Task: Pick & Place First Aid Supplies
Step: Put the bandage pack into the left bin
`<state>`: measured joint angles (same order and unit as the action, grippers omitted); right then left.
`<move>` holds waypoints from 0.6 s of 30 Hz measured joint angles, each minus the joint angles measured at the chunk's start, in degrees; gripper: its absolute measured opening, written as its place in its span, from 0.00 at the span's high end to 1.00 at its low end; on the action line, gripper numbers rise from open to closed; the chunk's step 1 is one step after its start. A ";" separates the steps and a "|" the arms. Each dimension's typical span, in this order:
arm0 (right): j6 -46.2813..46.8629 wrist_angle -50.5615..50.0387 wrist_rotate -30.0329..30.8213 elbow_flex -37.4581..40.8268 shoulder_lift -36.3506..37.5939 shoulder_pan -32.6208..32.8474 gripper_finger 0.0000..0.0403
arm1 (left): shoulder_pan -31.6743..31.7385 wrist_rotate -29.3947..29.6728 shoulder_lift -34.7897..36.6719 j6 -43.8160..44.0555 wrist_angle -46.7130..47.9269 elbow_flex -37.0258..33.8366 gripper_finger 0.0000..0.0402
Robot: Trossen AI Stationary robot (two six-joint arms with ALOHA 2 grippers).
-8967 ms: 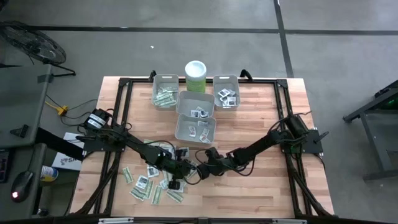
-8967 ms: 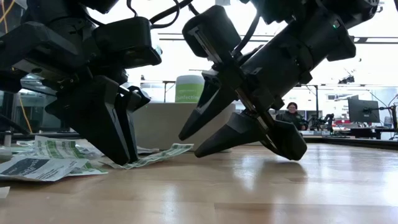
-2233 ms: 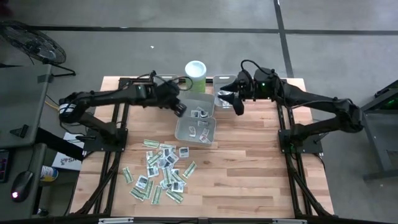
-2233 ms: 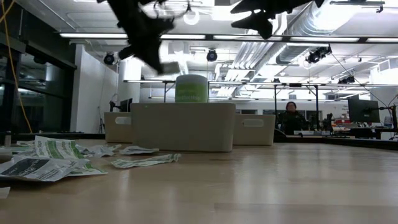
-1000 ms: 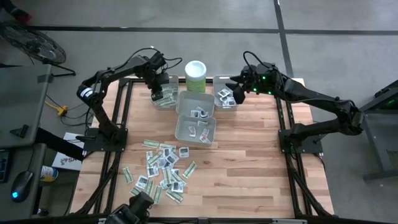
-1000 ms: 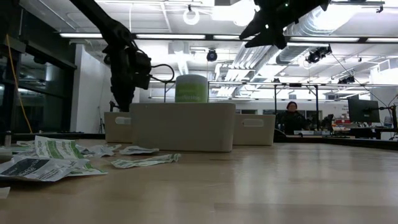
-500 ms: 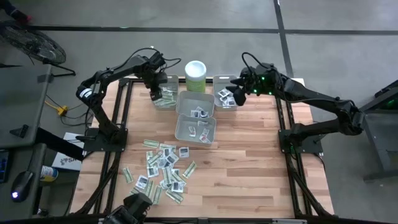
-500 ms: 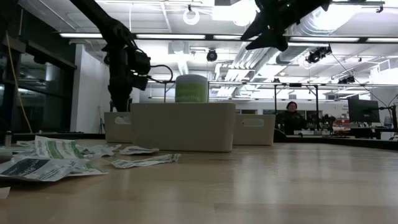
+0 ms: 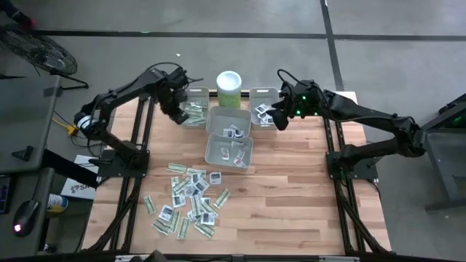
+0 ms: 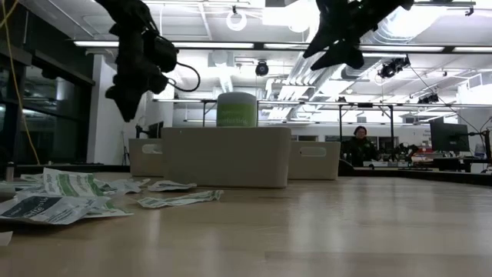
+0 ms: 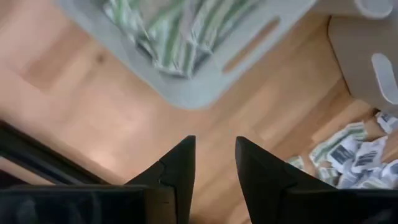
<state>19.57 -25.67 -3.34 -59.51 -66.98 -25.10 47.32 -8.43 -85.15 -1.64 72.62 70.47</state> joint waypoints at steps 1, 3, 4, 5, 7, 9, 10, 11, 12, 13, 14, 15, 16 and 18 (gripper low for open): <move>0.54 -0.89 0.02 0.00 0.23 0.15 0.51 | -0.60 -0.08 0.94 1.87 -0.13 -1.40 0.72; 1.15 -2.77 0.07 0.00 1.17 0.19 0.51 | -1.85 -0.66 3.03 5.83 -0.14 -4.76 0.72; 1.23 -3.82 0.12 0.00 1.97 0.19 0.51 | -2.54 -1.53 4.12 7.78 -0.27 -6.71 0.72; 1.20 -5.03 0.52 0.00 2.87 0.19 0.51 | -3.28 -2.44 5.34 9.84 -0.71 -8.80 0.72; 0.94 -7.44 2.48 0.00 5.06 0.17 0.51 | -4.95 -3.51 8.28 14.31 -1.96 -13.07 0.72; 0.29 -9.55 4.10 0.00 7.31 0.15 0.51 | -7.04 -3.47 11.23 20.36 -3.59 -17.36 0.72; 0.07 -10.45 4.42 0.00 8.48 0.13 0.51 | -8.11 -3.28 12.67 23.92 -4.22 -19.35 0.72; -0.06 -11.36 4.51 0.00 9.56 0.15 0.51 | -9.26 -3.23 13.98 27.92 -4.94 -21.15 0.72; -0.06 -12.21 4.57 0.00 10.57 0.15 0.51 | -10.55 -3.21 15.30 31.85 -5.99 -22.85 0.72; -0.08 -12.96 4.57 0.00 11.48 0.15 0.51 | -12.08 -3.22 16.35 35.36 -6.48 -24.24 0.72; -0.09 -13.71 4.57 0.00 12.36 0.15 0.51 | -13.74 -3.04 17.27 38.50 -7.11 -25.51 0.72; -0.10 -14.47 4.57 0.00 13.12 0.15 0.51 | -15.53 -2.82 17.99 41.48 -7.75 -26.55 0.72; -0.09 -15.13 4.58 0.00 13.79 0.15 0.51 | -17.43 -2.59 18.50 44.05 -8.34 -27.49 0.72; -0.19 -16.15 4.59 0.00 14.77 0.15 0.51 | -21.01 -1.74 18.79 48.43 -9.27 -28.69 0.72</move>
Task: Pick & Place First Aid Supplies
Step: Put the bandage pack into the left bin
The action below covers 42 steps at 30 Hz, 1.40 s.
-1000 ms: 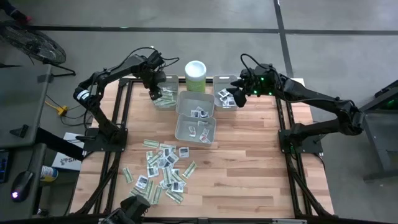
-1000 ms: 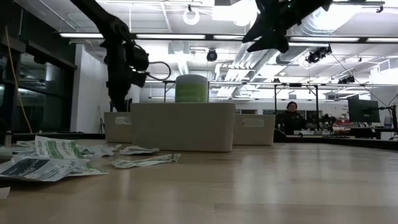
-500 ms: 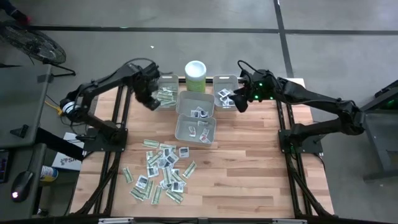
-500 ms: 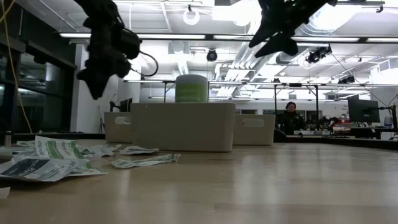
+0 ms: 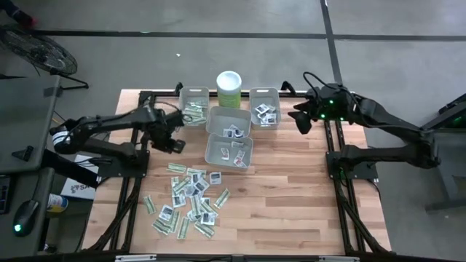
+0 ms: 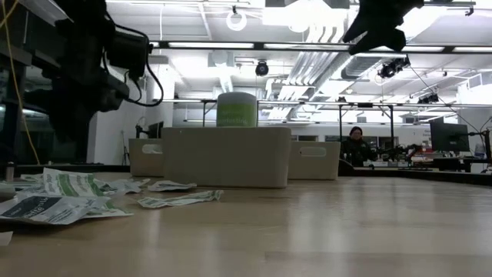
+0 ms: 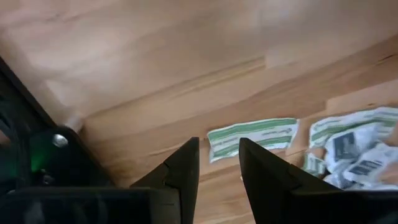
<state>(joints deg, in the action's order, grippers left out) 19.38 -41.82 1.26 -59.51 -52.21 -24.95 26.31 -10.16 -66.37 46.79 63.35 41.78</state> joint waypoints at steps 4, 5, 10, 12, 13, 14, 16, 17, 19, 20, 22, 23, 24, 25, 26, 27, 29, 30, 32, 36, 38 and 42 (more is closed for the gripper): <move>-0.09 -1.60 -0.22 0.00 0.92 0.00 0.51 | -6.67 2.99 0.00 7.44 -0.54 -1.33 0.72; -0.10 -2.01 -0.38 0.00 0.96 0.00 0.51 | -8.09 3.78 -0.02 9.43 -0.57 -1.66 0.72; -0.23 -3.19 -1.57 0.00 0.92 0.11 0.51 | -13.36 5.85 -0.02 17.23 -1.05 -3.04 0.72; -0.33 -3.26 -1.42 0.00 0.92 0.68 0.51 | -14.90 5.85 -0.13 19.14 -2.76 -3.64 0.72; -0.33 -3.30 -1.08 0.00 0.92 1.07 0.51 | -15.68 5.85 -0.17 19.97 -3.74 -3.99 0.72; -0.33 -3.29 -0.76 0.00 0.92 1.49 0.51 | -16.35 5.94 -0.17 20.89 -4.47 -4.35 0.72; -0.34 -3.28 -0.30 0.00 0.92 2.43 0.51 | -17.42 6.22 -0.17 22.74 -5.56 -5.34 0.72; -0.35 -3.28 -0.09 0.00 0.92 2.90 0.51 | -17.88 6.26 -0.17 23.61 -6.19 -5.89 0.72; -0.33 -3.28 0.55 0.00 0.92 3.74 0.51 | -18.63 6.26 -0.17 24.98 -7.15 -6.84 0.72; -0.33 -3.28 0.94 0.00 0.92 4.12 0.51 | -18.85 6.27 -0.17 25.55 -7.28 -7.24 0.72; -0.07 -3.28 1.82 0.00 0.92 4.96 0.51 | -19.34 6.23 -0.17 26.19 -7.59 -7.99 0.72; -0.05 -3.26 2.19 0.00 0.92 5.35 0.51 | -19.38 6.22 -0.17 26.64 -8.16 -8.27 0.72; -0.02 -3.26 2.42 0.00 0.92 5.70 0.51 | -19.39 6.09 -0.17 26.96 -8.68 -8.52 0.72; 0.07 -3.26 2.72 0.00 0.92 6.02 0.51 | -19.39 5.93 -0.17 27.01 -9.09 -8.79 0.72; 0.18 -3.24 2.93 0.00 0.92 6.31 0.51 | -19.39 5.76 -0.17 27.01 -9.49 -9.05 0.72; 0.44 -3.26 3.02 0.00 0.92 6.59 0.51 | -19.39 5.53 -0.17 27.01 -10.10 -9.26 0.72; 0.99 -3.24 3.33 0.00 0.92 6.97 0.51 | -19.37 5.32 -0.17 27.04 -11.43 -9.73 0.72; 1.10 -3.24 3.34 0.00 0.92 7.16 0.51 | -19.37 5.32 -0.17 27.02 -11.73 -10.03 0.72; 1.16 -3.24 3.42 0.00 0.92 7.47 0.51 | -19.37 5.03 -0.17 27.04 -12.59 -10.78 0.72; 1.42 -3.21 4.68 0.00 0.92 8.34 0.51 | -19.35 5.07 -0.20 27.27 -13.29 -12.23 0.72; 1.42 -3.21 4.83 0.00 0.92 8.64 0.51 | -19.35 4.99 -0.20 27.28 -14.62 -13.09 0.72; 1.42 -3.21 4.86 0.00 0.92 8.63 0.51 | -19.31 3.73 -0.11 27.41 -17.15 -14.72 0.72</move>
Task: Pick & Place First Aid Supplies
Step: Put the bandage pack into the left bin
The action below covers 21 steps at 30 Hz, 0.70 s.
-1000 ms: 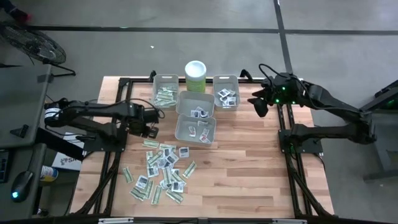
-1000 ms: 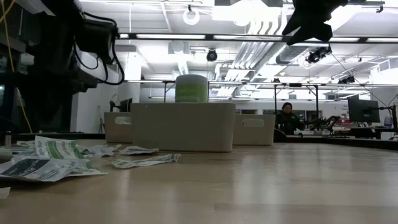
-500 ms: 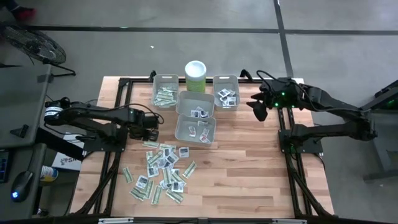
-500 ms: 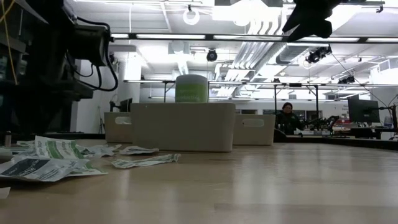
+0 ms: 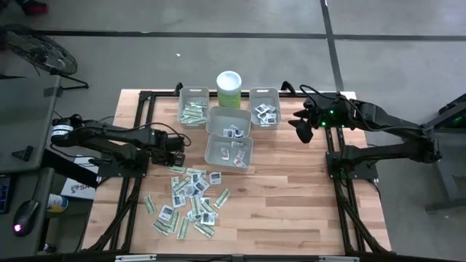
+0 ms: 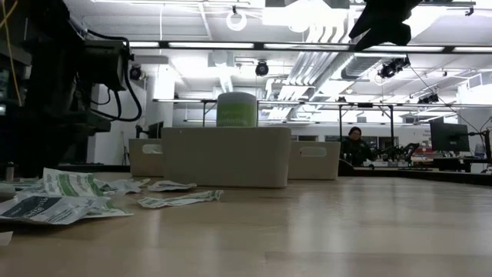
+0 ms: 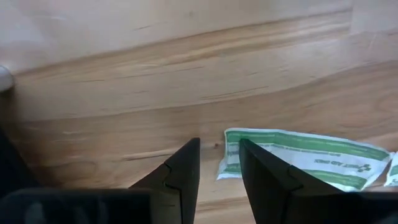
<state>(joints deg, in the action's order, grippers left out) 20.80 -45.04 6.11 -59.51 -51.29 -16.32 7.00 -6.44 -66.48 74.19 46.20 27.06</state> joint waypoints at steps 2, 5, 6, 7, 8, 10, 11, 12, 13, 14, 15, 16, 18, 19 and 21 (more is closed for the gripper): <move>0.00 0.00 0.22 0.00 0.00 -0.02 0.51 | 0.01 -0.26 0.02 0.00 -0.42 -0.36 0.72; 0.17 0.00 0.21 0.00 0.00 -0.01 0.51 | 0.01 -0.24 0.00 -0.06 -0.51 -0.38 0.72; 0.17 0.01 0.21 0.00 0.00 -0.02 0.51 | 0.01 -0.24 0.00 -0.23 -0.55 -0.38 0.72; 0.18 0.02 0.21 0.00 0.00 -0.02 0.51 | 0.01 -0.26 0.00 -0.26 -0.58 -0.39 0.72; 0.19 0.00 0.21 0.00 0.00 0.00 0.51 | 0.01 -0.26 0.00 -0.26 -0.61 -0.40 0.72; 0.19 0.02 0.21 0.00 0.00 -0.02 0.51 | 0.01 -0.26 -0.02 -0.26 -0.64 -0.40 0.72; 0.17 0.02 0.21 0.00 0.00 -0.02 0.51 | 0.01 -0.26 -0.04 -0.22 -0.64 -0.40 0.73; 0.17 0.02 0.25 0.00 0.00 -0.02 0.51 | 0.01 -0.26 -0.04 -0.22 -0.64 -0.43 0.74; 0.19 0.02 0.41 0.00 0.00 -0.01 0.51 | 0.01 -0.26 -0.04 -0.22 -0.63 -0.45 0.75; 0.19 0.02 0.59 0.00 0.00 -0.01 0.51 | 0.01 -0.26 -0.04 -0.22 -0.61 -0.47 0.77; 0.19 0.02 0.69 0.00 0.00 -0.02 0.51 | 0.01 -0.26 -0.06 -0.22 -0.58 -0.47 0.79; 0.17 0.02 0.82 0.00 0.00 -0.02 0.51 | 0.01 -0.26 -0.06 -0.21 -0.54 -0.47 0.80; 0.18 0.02 0.83 0.00 0.00 -0.02 0.51 | 0.01 -0.31 -0.06 -0.20 -0.52 -0.51 0.85; 0.20 0.00 0.83 0.00 0.00 -0.02 0.51 | 0.01 -0.42 -0.06 -0.20 -0.60 -0.51 0.87; 0.17 0.01 0.83 0.00 0.00 0.00 0.51 | 0.01 -0.52 -0.06 -0.20 -0.77 -0.51 0.91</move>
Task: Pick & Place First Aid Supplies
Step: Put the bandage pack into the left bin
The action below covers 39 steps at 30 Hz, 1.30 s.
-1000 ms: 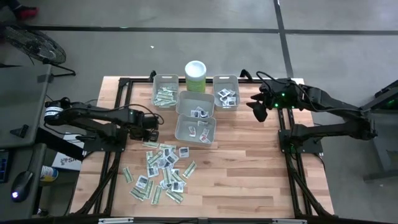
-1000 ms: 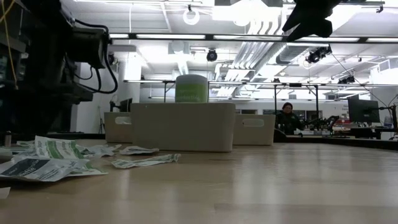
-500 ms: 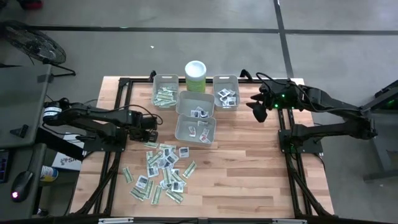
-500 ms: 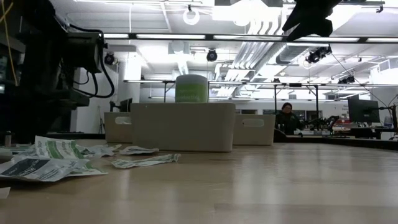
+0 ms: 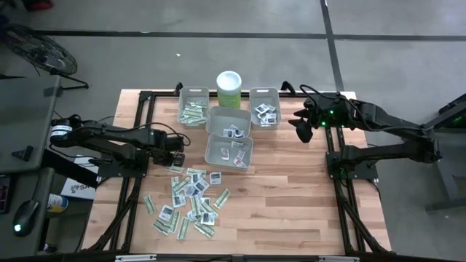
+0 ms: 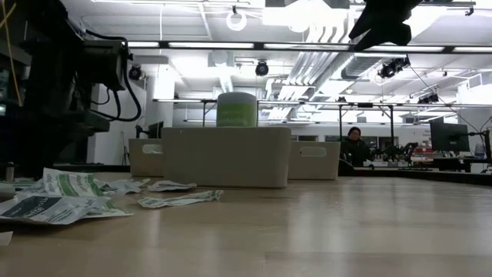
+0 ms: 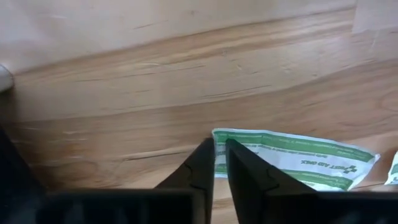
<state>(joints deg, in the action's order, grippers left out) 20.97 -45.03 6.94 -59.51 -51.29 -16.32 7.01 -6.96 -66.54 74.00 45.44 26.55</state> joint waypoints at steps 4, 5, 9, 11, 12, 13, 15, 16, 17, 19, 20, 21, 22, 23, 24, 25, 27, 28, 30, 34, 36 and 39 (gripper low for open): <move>0.00 -0.02 0.00 0.00 0.00 -0.02 0.51 | -0.01 -0.20 -0.02 0.00 -0.35 0.00 0.98; 0.00 -0.03 0.00 0.00 0.00 -0.02 0.51 | -0.01 -0.22 -0.02 0.00 -0.47 0.00 0.99; -0.02 -0.07 0.02 0.00 0.00 -0.02 0.51 | -0.02 -0.23 -0.02 -0.07 -0.73 0.00 1.00; -0.20 -0.09 0.21 0.00 0.00 -0.02 0.51 | -0.02 -0.18 -0.02 -0.19 -0.72 0.01 1.00; -0.24 -0.10 0.28 0.00 0.00 -0.02 0.51 | -0.02 -0.16 0.09 -0.25 -0.71 0.02 1.00; -0.24 -0.12 0.28 0.00 -0.01 -0.02 0.51 | -0.02 -0.11 0.36 -0.26 -0.69 0.02 1.00; -0.37 -0.12 0.31 0.00 0.00 -0.02 0.51 | -0.02 -0.04 0.92 -0.31 -0.46 0.23 1.00; -0.39 -0.12 0.33 0.00 0.00 -0.02 0.51 | -0.02 0.09 1.20 -0.34 -0.55 0.58 1.00; -0.41 -0.13 0.33 0.00 0.00 -0.02 0.51 | -0.02 0.38 1.54 -0.42 -0.80 1.21 1.00; -0.42 -0.14 0.40 0.00 -0.02 -0.02 0.51 | -0.04 1.41 2.50 -0.66 -0.82 2.75 1.00; -0.43 -0.14 0.47 0.00 -0.02 -0.02 0.51 | -0.01 1.98 2.82 -0.66 -0.32 3.42 1.00; -0.45 -0.14 0.48 0.00 -0.02 -0.02 0.51 | 0.09 2.77 3.02 -0.68 0.32 4.04 1.00; -0.49 -0.14 0.51 0.00 -0.02 -0.02 0.51 | 0.09 3.14 3.30 -0.68 0.78 4.74 1.00; -0.62 -0.14 0.50 0.00 -0.02 -0.02 0.51 | 0.09 3.29 3.51 -0.68 0.98 5.53 1.00; -0.63 -0.14 0.50 0.00 -0.02 -0.02 0.51 | 0.09 3.37 3.77 -0.88 1.12 6.29 1.00; -0.63 -0.16 0.50 0.00 -0.02 -0.02 0.51 | 0.09 3.50 3.98 -1.36 1.65 7.05 1.00; -0.67 -0.16 0.51 0.00 -0.02 -0.02 0.51 | 0.07 4.52 4.15 -1.74 2.69 8.72 1.00; -0.83 -0.16 0.50 0.00 -0.02 -0.02 0.51 | 0.08 5.28 4.13 -1.74 2.77 9.64 1.00; -0.87 -0.16 0.58 0.00 -0.02 -0.02 0.51 | 0.13 7.26 4.29 -2.20 4.01 11.79 1.00; -1.07 -0.16 0.68 0.00 -0.02 -0.02 0.51 | 0.83 10.99 4.31 -3.41 6.45 15.74 1.00; -1.07 -0.16 0.94 0.00 -0.02 -0.02 0.51 | 2.30 11.97 4.33 -4.98 7.98 17.51 1.00; -1.07 -0.16 1.46 0.00 -0.02 -0.02 0.51 | 5.31 13.48 4.35 -7.59 8.99 19.53 1.00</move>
<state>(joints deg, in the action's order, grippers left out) 19.90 -45.19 8.40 -59.51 -51.31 -16.34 12.31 6.52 -62.19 66.40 54.43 46.08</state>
